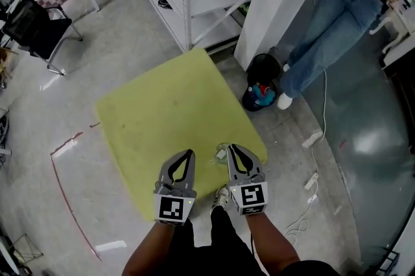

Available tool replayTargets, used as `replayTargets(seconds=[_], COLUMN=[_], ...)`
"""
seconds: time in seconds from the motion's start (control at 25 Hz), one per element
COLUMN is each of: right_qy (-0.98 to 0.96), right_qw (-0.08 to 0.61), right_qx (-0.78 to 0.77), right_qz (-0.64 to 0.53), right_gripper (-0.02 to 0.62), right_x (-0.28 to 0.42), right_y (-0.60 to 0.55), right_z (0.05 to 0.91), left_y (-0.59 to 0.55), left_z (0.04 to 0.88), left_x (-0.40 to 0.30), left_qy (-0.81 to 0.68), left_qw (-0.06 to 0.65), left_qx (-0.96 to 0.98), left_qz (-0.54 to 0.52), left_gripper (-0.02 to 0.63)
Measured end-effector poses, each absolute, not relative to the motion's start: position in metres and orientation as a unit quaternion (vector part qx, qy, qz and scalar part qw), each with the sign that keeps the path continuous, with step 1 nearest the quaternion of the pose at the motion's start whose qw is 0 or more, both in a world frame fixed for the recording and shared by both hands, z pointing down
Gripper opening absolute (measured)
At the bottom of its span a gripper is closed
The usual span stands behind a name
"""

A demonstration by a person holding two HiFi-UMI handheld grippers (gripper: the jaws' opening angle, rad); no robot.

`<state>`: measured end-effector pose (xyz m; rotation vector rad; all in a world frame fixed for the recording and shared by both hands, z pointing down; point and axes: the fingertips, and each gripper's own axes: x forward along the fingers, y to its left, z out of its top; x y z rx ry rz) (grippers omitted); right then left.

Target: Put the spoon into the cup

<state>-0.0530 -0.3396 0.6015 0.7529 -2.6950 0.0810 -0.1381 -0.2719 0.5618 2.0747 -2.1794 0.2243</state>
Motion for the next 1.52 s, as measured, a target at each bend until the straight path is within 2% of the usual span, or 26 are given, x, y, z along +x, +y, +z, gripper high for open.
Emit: replayTargets(seconds=[0.16,0.64,0.96,1.52], right_qy=[-0.950,-0.961,-0.960,-0.960], right_qw=[0.140,0.060,0.044,0.029], right_qx=[0.277,0.269,0.267,0.268], right_qz=[0.011,-0.037,-0.066,-0.076], right_gripper=[0.011,0.008,0.007,0.006], right_x=[-0.058,-0.069,-0.073,-0.075], right_y=[-0.343,-0.324,-0.318,-0.315], right_z=[0.564,0.445,0.415,0.403], left_y=[-0.272,-0.265,-0.255,-0.247], left_z=[0.549,0.445,0.413,0.405], left_x=[-0.139,-0.156,-0.163,-0.147], left_qy=[-0.717,-0.727,-0.733,-0.720], left_qw=[0.058,0.011,-0.023,-0.030], left_qx=[0.688,0.685,0.680,0.693], left_qz=[0.097,0.034,0.023,0.018], left_gripper=[0.006,0.006,0.006,0.006])
